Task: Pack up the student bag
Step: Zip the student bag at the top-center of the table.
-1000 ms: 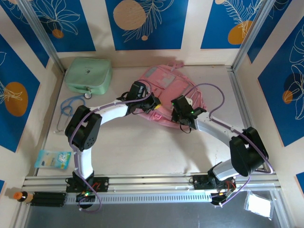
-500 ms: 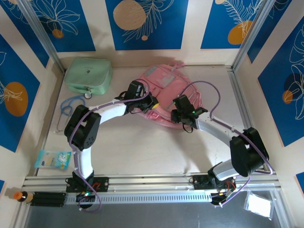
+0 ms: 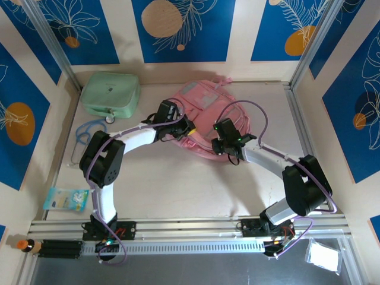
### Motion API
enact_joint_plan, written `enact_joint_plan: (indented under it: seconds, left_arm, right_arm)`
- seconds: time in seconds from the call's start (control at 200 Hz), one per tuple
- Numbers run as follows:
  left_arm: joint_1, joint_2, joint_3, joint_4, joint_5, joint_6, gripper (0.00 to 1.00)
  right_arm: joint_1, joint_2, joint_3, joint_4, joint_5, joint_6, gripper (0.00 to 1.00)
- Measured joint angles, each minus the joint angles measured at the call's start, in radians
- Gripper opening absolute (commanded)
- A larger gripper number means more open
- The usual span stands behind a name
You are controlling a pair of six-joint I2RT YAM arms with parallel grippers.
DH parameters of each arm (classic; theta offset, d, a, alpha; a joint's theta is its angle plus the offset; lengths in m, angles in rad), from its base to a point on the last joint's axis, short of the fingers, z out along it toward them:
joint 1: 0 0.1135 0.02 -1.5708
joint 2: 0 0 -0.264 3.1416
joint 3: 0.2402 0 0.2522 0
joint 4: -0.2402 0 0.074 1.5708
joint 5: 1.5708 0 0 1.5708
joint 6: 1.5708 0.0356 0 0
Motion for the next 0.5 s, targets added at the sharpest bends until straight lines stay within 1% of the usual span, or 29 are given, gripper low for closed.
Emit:
enact_joint_plan:
  seconds: [0.065, 0.265, 0.42, 0.5]
  left_arm:
    - [0.005, 0.000, 0.000, -0.007, 0.003, 0.012, 0.00]
    - [0.019, 0.000, 0.000, -0.019, 0.014, 0.039, 0.00]
    - [0.034, 0.000, 0.001, -0.034, 0.024, 0.059, 0.00]
    - [0.039, 0.000, 0.002, -0.043, 0.026, 0.072, 0.03]
  right_arm:
    - [-0.001, 0.003, 0.000, 0.005, -0.002, -0.012, 0.26]
    - [-0.001, 0.022, 0.000, 0.041, -0.035, -0.074, 0.21]
    - [-0.002, 0.046, 0.000, 0.074, -0.072, -0.126, 0.08]
    - [-0.002, 0.056, 0.000, 0.082, -0.091, -0.135, 0.02]
